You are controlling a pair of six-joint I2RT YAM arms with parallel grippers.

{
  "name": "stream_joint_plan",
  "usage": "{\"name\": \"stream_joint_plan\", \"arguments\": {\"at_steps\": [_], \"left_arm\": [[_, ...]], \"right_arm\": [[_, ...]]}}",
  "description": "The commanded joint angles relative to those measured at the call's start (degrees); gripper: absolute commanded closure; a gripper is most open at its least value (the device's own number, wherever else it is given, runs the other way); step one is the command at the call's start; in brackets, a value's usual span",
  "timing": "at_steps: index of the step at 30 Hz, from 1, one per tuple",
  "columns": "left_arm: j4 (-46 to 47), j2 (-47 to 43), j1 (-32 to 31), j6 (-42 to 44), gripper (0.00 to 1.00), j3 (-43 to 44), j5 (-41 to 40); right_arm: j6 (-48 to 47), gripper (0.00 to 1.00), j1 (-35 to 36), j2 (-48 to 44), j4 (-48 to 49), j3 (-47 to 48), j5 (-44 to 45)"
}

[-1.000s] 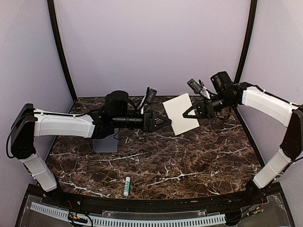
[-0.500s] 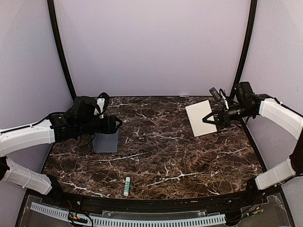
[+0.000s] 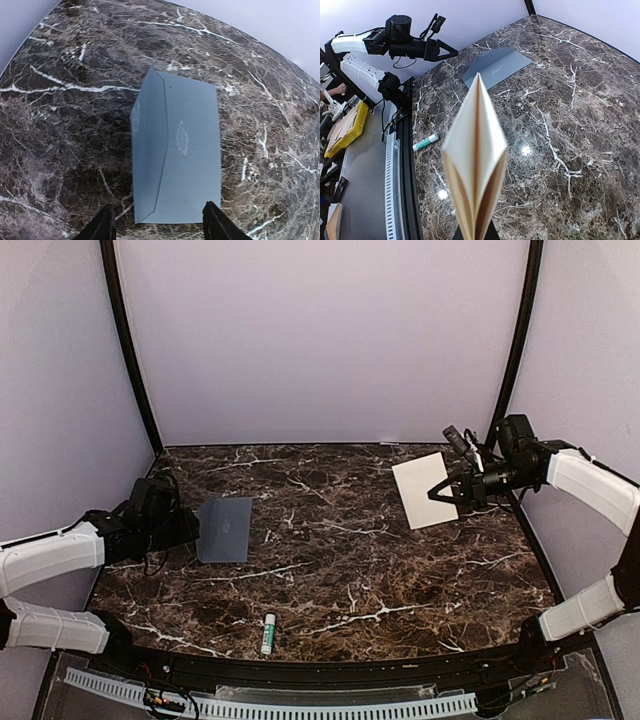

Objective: Place the letter into the envelope and seal it

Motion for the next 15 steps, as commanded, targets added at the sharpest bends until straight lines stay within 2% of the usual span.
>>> {"name": "stream_joint_plan", "arguments": {"at_steps": [1,7,12,15], "left_arm": [[5.6,1.5,4.6,-3.2,0.44,-3.3,4.6],[13.0,7.5,9.4,-2.0,0.47,-3.9,12.3],[17.0,13.2,11.4,-1.4,0.49,-3.6,12.9],[19.9,15.9,12.5,-1.1,0.54,-4.3,13.7]], "right_arm": [[-1.3,1.00,-0.1,-1.7,1.1,-0.9,0.3],[-1.5,1.00,-0.2,-2.2,1.3,-1.2,0.5],[-1.6,1.00,-0.4,-2.4,1.2,-1.3,0.5],[-1.7,1.00,-0.4,-2.6,1.2,-1.3,0.8]]}}
